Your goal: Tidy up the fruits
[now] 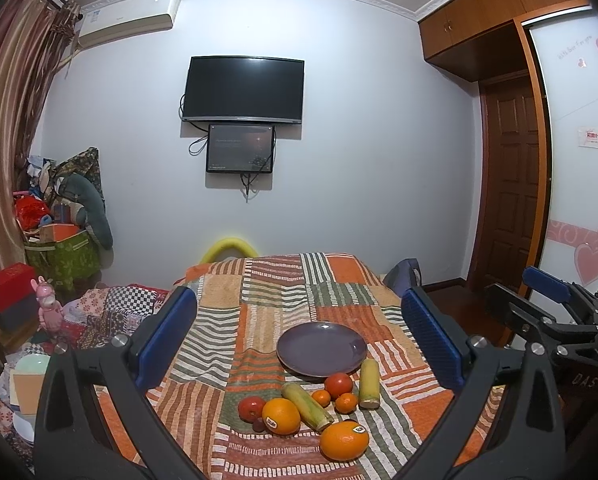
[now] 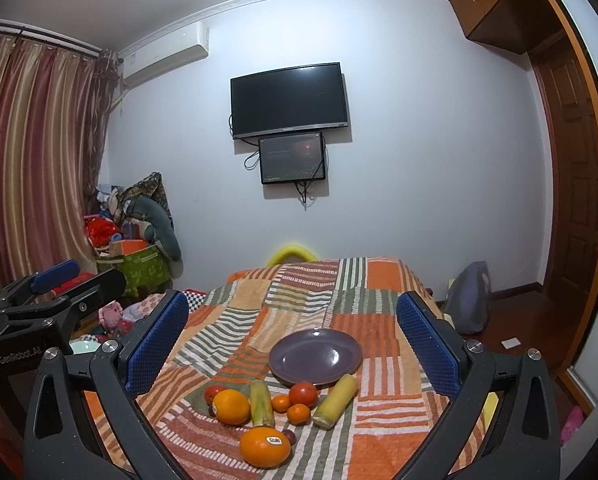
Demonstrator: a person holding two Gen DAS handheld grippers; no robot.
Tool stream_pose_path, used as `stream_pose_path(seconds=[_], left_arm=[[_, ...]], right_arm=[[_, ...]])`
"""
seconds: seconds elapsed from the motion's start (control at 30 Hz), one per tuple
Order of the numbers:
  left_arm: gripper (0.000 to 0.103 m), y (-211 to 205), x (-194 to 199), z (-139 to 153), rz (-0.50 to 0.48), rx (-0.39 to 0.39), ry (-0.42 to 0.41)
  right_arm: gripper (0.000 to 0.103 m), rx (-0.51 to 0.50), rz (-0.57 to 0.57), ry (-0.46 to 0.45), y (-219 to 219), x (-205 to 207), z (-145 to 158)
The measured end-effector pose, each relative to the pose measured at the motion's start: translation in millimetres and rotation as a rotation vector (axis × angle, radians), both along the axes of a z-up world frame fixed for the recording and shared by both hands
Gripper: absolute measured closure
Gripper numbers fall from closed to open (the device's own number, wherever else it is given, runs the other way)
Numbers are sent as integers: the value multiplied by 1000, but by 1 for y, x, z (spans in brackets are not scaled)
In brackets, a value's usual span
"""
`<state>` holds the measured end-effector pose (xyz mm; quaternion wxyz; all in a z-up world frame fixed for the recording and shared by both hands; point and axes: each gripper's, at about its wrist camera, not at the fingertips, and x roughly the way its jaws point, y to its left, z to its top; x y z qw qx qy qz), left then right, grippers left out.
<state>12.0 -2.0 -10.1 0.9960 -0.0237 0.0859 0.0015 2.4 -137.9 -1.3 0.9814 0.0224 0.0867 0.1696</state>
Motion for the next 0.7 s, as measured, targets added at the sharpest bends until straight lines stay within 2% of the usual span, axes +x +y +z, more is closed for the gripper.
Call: stream_pose_path(seconds=[0.43, 0.63, 0.7], left_arm=[[0, 2, -4, -1, -11, 6, -6], [0, 0, -1, -3, -3, 13, 1], [3, 0, 1, -4, 1, 16, 5]], right_arm=[[0, 15, 34, 1, 0, 3, -2], [0, 8, 21, 41, -1, 12, -9], [0, 7, 14, 49, -2, 14, -11]])
